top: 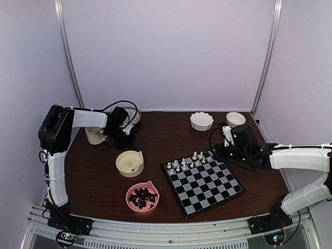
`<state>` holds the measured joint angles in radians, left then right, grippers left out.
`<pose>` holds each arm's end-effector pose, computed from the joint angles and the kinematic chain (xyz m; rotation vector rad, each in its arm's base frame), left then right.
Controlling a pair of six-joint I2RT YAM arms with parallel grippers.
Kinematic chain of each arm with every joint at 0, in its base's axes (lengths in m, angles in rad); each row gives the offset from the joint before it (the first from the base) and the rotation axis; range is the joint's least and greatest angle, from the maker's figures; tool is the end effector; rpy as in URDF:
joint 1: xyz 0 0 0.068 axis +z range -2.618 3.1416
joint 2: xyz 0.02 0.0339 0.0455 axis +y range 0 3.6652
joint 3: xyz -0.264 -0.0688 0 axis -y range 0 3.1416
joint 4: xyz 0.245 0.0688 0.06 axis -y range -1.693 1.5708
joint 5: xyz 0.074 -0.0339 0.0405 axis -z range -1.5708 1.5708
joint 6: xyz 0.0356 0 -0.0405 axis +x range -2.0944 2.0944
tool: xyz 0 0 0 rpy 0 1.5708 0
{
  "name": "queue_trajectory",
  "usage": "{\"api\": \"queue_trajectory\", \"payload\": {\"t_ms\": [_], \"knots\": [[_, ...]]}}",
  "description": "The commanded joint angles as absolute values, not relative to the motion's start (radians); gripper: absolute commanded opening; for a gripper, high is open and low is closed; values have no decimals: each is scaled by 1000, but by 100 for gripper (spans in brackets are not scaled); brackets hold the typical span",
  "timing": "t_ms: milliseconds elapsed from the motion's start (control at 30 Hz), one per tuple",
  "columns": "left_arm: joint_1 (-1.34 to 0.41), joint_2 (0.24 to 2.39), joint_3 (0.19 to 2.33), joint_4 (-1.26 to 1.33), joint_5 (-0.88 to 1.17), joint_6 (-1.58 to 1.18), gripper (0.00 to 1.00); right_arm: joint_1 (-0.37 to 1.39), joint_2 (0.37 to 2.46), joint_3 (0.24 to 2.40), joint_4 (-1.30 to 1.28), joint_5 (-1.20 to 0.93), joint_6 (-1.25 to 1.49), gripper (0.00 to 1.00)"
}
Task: Set up the chess pieces on the board
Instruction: Adjust the center of the board.
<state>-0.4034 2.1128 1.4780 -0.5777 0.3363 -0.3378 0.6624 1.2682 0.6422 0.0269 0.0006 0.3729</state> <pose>0.3879 -0.1783 0.1419 0.1817 2.8565 -0.6403 0.2094 0.1633 0.2088 -0.3214 2.2076 0.5824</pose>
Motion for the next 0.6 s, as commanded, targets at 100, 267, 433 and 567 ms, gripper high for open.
{"api": "queue_trajectory", "payload": {"t_ms": [100, 267, 433, 567], "knots": [[-416, 1976, 1329, -579, 246, -357, 0, 660, 1244, 629, 44, 3, 379, 28], [-415, 1867, 1231, -538, 178, -384, 0, 660, 1253, 629, 47, 2, 379, 29], [-416, 1745, 1129, -461, 129, -386, 0, 661, 1259, 631, 49, -19, 380, 29], [-417, 1619, 1021, -391, 142, -363, 0, 661, 1255, 629, 51, -23, 380, 29]]}}
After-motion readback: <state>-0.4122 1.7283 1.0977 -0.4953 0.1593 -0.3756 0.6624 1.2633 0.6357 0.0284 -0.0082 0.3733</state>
